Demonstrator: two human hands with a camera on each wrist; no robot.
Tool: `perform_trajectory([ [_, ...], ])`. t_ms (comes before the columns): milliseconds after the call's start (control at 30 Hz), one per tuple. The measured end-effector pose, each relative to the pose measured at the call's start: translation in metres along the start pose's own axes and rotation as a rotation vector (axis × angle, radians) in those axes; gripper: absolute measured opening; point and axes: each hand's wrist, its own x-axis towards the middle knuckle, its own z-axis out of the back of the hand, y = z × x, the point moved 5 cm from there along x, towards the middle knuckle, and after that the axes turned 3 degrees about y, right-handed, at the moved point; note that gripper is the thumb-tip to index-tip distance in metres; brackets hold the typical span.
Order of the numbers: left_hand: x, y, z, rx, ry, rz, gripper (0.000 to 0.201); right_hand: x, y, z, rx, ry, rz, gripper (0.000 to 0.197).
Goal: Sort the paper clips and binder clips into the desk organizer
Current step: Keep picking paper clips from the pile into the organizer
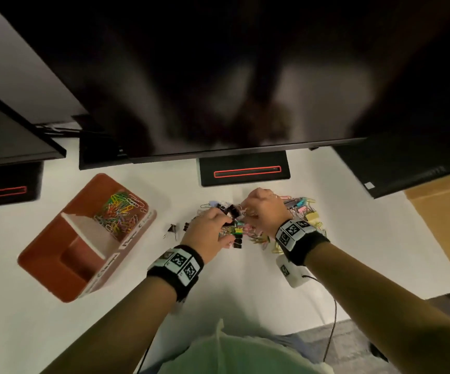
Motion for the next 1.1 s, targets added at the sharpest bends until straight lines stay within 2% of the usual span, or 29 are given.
perform_trajectory([
  [200,-0.021,0.019,0.003,-0.074,0.038,0.049,0.061,-0.024,-0.002,-0.016,-0.02,0.103,0.092,0.065],
  [300,-0.03,0.024,0.011,-0.108,-0.047,0.1,0.054,-0.027,-0.006,-0.009,0.116,0.084,0.1,0.063],
  [400,-0.027,0.02,0.017,-0.092,-0.176,0.113,0.04,-0.019,-0.015,0.001,0.085,0.073,0.035,0.057],
  [567,-0.006,0.005,0.002,0.078,-0.079,0.157,0.04,-0.003,-0.001,-0.002,-0.037,0.165,0.033,0.062],
  [700,-0.007,0.015,0.0,-0.006,-0.116,0.207,0.02,0.007,0.01,-0.007,0.048,0.164,0.058,0.037],
  [833,-0.024,0.032,0.017,-0.177,-0.24,0.274,0.013,0.009,0.008,-0.011,0.07,0.208,0.059,0.016],
  [1000,-0.043,0.049,0.032,-0.334,-0.288,0.406,0.017,0.006,0.004,-0.014,0.114,0.224,0.094,0.016],
  [1100,-0.047,0.05,0.039,-0.3,-0.303,0.432,0.021,0.003,0.002,-0.012,0.115,0.224,0.105,0.018],
])
